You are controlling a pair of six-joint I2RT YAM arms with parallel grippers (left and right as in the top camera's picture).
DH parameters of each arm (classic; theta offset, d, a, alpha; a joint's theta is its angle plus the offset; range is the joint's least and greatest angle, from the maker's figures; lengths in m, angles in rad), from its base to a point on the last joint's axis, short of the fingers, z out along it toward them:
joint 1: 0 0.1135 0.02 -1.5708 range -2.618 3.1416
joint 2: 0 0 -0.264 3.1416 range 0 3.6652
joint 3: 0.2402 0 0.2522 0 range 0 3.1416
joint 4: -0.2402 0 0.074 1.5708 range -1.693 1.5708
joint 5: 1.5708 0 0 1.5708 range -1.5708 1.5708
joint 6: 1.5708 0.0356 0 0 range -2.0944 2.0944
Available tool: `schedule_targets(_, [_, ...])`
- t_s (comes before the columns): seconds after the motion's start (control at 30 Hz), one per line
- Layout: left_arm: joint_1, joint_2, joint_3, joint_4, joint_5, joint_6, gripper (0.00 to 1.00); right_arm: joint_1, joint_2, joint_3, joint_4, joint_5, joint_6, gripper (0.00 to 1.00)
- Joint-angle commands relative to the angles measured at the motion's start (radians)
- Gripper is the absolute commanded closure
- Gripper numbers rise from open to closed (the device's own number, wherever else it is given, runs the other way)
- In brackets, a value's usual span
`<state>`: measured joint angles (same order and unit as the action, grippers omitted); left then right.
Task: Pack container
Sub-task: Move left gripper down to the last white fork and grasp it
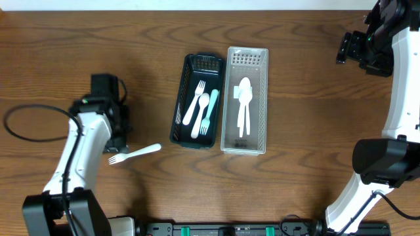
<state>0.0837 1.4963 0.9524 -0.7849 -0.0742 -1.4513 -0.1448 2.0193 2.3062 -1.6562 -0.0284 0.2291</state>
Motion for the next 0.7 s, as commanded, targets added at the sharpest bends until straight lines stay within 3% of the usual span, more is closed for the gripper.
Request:
schedule_targets(0.0, [0.019, 0.002, -0.080, 0.038, 0.041, -0.054, 0.16, 0.000, -0.003, -0.005, -0.002, 0.006, -0.019, 0.20])
schedule_targets(0.37, [0.107, 0.002, -0.169, 0.049, 0.068, -0.017, 0.16, 0.000, -0.003, -0.005, -0.001, 0.006, -0.022, 0.20])
schedule_targets(0.67, [0.136, 0.002, -0.256, 0.235, 0.139, 0.022, 0.17, 0.000, -0.003, -0.005, -0.010, 0.006, -0.022, 0.20])
